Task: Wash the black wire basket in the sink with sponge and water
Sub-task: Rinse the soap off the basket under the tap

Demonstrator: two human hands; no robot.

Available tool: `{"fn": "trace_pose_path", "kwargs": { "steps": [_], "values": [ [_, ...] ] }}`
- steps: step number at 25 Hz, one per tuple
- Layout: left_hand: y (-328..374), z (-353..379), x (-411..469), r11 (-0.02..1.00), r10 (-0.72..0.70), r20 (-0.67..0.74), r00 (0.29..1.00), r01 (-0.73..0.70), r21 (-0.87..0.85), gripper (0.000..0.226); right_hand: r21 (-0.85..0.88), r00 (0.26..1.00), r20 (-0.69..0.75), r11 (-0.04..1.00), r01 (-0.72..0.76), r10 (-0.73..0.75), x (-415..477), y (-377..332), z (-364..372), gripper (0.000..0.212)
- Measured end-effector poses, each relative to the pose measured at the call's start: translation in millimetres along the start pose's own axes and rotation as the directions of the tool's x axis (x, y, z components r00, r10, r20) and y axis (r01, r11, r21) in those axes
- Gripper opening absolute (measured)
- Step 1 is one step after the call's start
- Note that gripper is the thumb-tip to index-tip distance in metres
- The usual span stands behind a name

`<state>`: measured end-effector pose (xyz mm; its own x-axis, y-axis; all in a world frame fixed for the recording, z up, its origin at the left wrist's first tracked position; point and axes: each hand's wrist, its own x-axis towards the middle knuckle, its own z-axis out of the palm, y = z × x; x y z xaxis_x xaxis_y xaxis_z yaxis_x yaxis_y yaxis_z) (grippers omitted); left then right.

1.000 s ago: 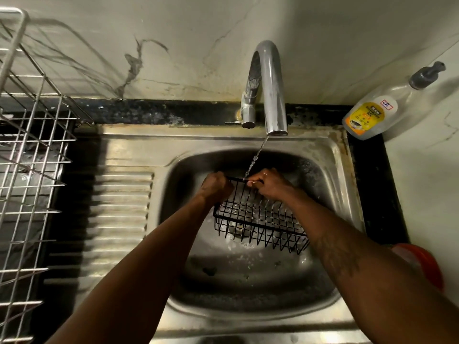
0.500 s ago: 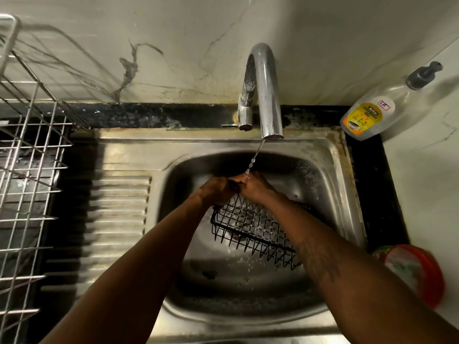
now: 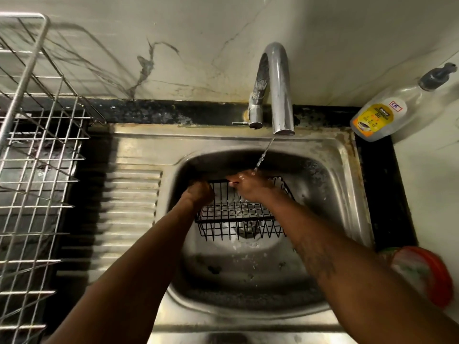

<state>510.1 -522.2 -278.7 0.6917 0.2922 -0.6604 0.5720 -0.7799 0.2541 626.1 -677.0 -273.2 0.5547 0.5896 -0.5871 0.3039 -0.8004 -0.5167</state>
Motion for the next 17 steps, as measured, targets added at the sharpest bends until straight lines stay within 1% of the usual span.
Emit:
{"fn": "trace_pose_path", "kwargs": {
  "steps": [1, 2, 3, 4, 5, 6, 7, 8, 9, 10, 11, 12, 13, 14, 15, 16, 17],
  "values": [
    [-1.7, 7.1, -2.1, 0.99, 0.002, -0.026, 1.0, 0.002, 0.141, 0.03, 0.013, 1.0, 0.024, 1.0, 0.016, -0.016, 1.5, -6.9, 7.1, 0.027],
    [-2.3, 10.1, -2.3, 0.98, 0.014, -0.05, 0.999, -0.003, 0.199, 0.028, 0.034, 0.999, 0.031, 0.999, 0.007, -0.008, 2.6, -7.1, 11.4, 0.027],
    [-2.3, 12.0, -3.8, 0.966, -0.031, -0.093, 0.995, 0.054, 0.251, 0.026, 0.034, 1.0, 0.024, 0.999, -0.006, 0.005, 3.1, -1.2, 12.8, 0.025],
    [-5.3, 14.3, -2.7, 0.952, 0.003, -0.043, 0.999, 0.01, 0.307, 0.023, -0.002, 1.0, 0.023, 1.0, -0.019, 0.019, 2.0, 10.2, 7.5, 0.023],
    [-4.4, 12.8, -4.2, 0.938, 0.018, -0.074, 0.997, 0.009, 0.346, 0.021, -0.058, 0.999, 0.031, 0.998, -0.038, 0.04, -1.3, 24.3, -3.1, 0.022],
    [-0.1, 8.3, -10.5, 0.927, 0.03, -0.049, 0.998, -0.009, 0.374, 0.02, -0.109, 0.996, 0.04, 0.992, -0.07, 0.074, -2.4, 40.7, -16.9, 0.022],
    [2.7, 5.8, -13.5, 0.93, 0.023, -0.064, 0.998, 0.002, 0.367, 0.02, -0.149, 0.994, 0.043, 0.984, -0.094, 0.101, -0.7, 57.4, -30.2, 0.022],
    [2.7, 6.5, -13.5, 0.947, 0.015, -0.001, 1.0, -0.014, 0.32, 0.02, -0.181, 0.993, 0.038, 0.978, -0.107, 0.115, -0.3, 69.2, -43.9, 0.023],
    [7.3, 5.8, -12.7, 0.981, -0.09, -0.03, 0.995, 0.094, 0.17, 0.021, -0.205, 0.993, 0.018, 0.972, -0.113, 0.119, 1.0, 75.6, -52.7, 0.023],
    [14.8, 1.8, -11.5, 0.966, -0.247, -0.015, 0.969, 0.245, -0.087, 0.024, -0.209, 0.993, -0.007, 0.97, -0.12, 0.121, 1.7, 75.0, -56.4, 0.021],
    [15.8, 0.0, -2.9, 0.923, -0.291, 0.03, 0.956, 0.289, -0.255, 0.028, -0.197, 0.991, -0.037, 0.972, -0.131, 0.126, 2.4, 70.8, -55.5, 0.019],
    [16.2, -5.6, -2.1, 0.933, -0.297, 0.091, 0.951, 0.309, -0.186, 0.03, -0.171, 0.986, -0.069, 0.972, -0.16, 0.15, 2.7, 66.2, -50.7, 0.017],
    [14.5, -6.2, 1.2, 0.974, -0.224, 0.061, 0.973, 0.225, -0.019, 0.029, -0.15, 0.979, -0.1, 0.971, -0.189, 0.175, 3.0, 62.2, -43.3, 0.013],
    [13.6, -6.8, 1.6, 0.98, -0.17, 0.114, 0.979, 0.155, 0.124, 0.03, -0.138, 0.976, -0.113, 0.97, -0.201, 0.186, 2.2, 59.4, -35.0, 0.01],
    [12.2, -5.0, 3.0, 0.98, -0.136, 0.127, 0.983, 0.115, 0.16, 0.03, -0.147, 0.978, -0.114, 0.97, -0.192, 0.176, 2.7, 58.4, -27.6, 0.009],
    [15.0, -5.0, 3.6, 0.976, -0.104, 0.197, 0.975, 0.062, 0.211, 0.032, -0.159, 0.982, -0.095, 0.971, -0.179, 0.166, 4.8, 57.7, -23.2, 0.007],
    [19.3, -5.2, 1.5, 0.975, -0.036, 0.224, 0.974, -0.015, 0.224, 0.032, -0.134, 0.983, -0.094, 0.977, -0.168, 0.156, 9.3, 56.4, -18.7, 0.005]
  ]
}}
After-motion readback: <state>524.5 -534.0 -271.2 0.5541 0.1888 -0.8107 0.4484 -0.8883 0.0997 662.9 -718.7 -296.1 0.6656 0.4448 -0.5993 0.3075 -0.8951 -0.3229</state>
